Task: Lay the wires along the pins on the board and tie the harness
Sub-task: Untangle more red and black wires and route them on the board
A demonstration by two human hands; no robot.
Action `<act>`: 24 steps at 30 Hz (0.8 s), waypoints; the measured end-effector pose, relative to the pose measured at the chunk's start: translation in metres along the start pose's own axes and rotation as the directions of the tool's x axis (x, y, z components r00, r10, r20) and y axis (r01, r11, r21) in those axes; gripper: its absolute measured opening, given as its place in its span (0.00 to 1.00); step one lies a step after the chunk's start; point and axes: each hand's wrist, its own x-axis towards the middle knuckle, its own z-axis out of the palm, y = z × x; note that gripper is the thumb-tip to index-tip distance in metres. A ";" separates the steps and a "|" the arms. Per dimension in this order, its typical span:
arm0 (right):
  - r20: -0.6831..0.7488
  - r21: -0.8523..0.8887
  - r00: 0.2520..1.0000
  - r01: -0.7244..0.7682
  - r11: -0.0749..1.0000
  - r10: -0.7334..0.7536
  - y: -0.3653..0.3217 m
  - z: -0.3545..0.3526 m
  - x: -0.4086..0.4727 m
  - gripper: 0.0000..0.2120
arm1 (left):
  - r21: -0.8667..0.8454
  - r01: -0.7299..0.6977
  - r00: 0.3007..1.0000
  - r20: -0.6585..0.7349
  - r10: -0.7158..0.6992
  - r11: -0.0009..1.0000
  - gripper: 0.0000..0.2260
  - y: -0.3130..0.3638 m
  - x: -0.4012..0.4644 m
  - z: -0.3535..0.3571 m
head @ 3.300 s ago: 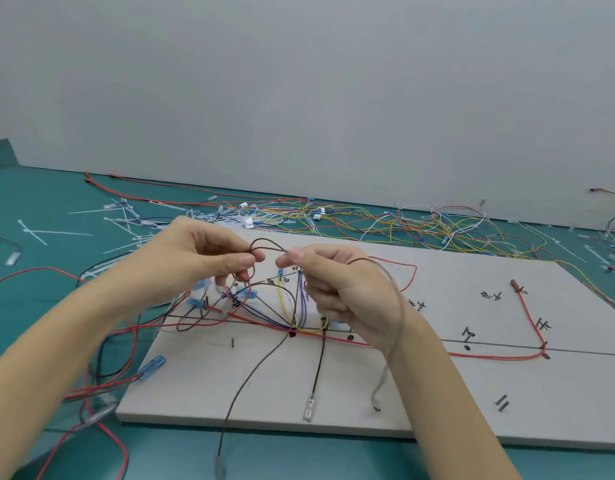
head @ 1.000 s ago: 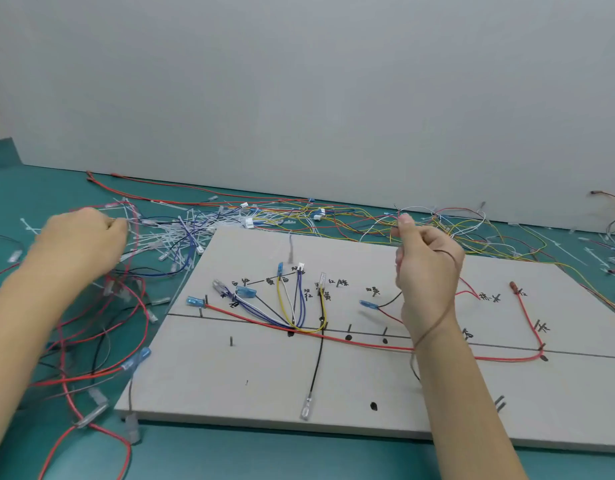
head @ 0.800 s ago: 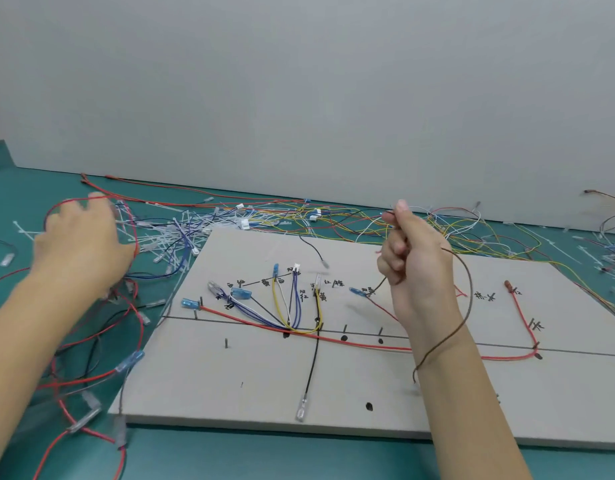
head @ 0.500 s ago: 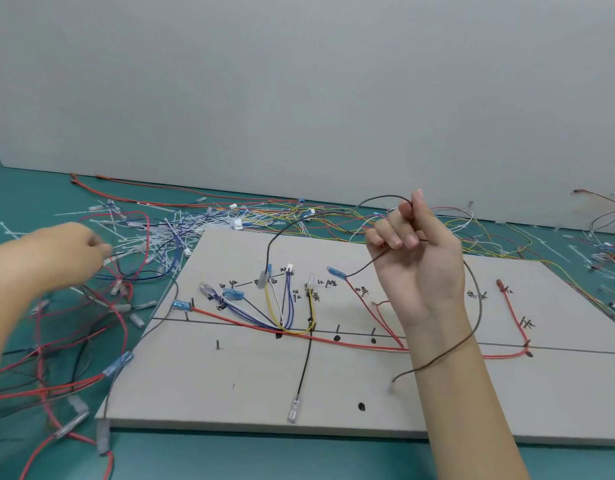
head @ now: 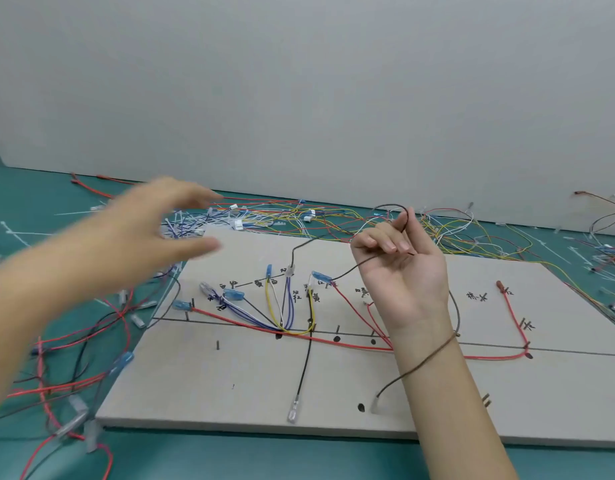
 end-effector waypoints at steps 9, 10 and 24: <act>0.113 0.042 0.986 -0.126 0.991 0.121 0.008 0.006 -0.005 0.15 | -0.703 0.146 0.874 0.421 0.242 0.696 0.10 0.071 0.009 0.084; 0.112 0.014 0.986 -0.122 0.992 0.120 0.006 0.007 -0.006 0.15 | -0.719 0.158 0.873 0.422 0.245 0.676 0.09 0.065 0.011 0.082; -0.167 -0.961 0.809 -0.007 -0.276 0.563 -0.061 0.007 -0.042 0.32 | -0.853 0.508 0.860 0.510 0.012 -0.118 0.15 0.006 0.005 0.023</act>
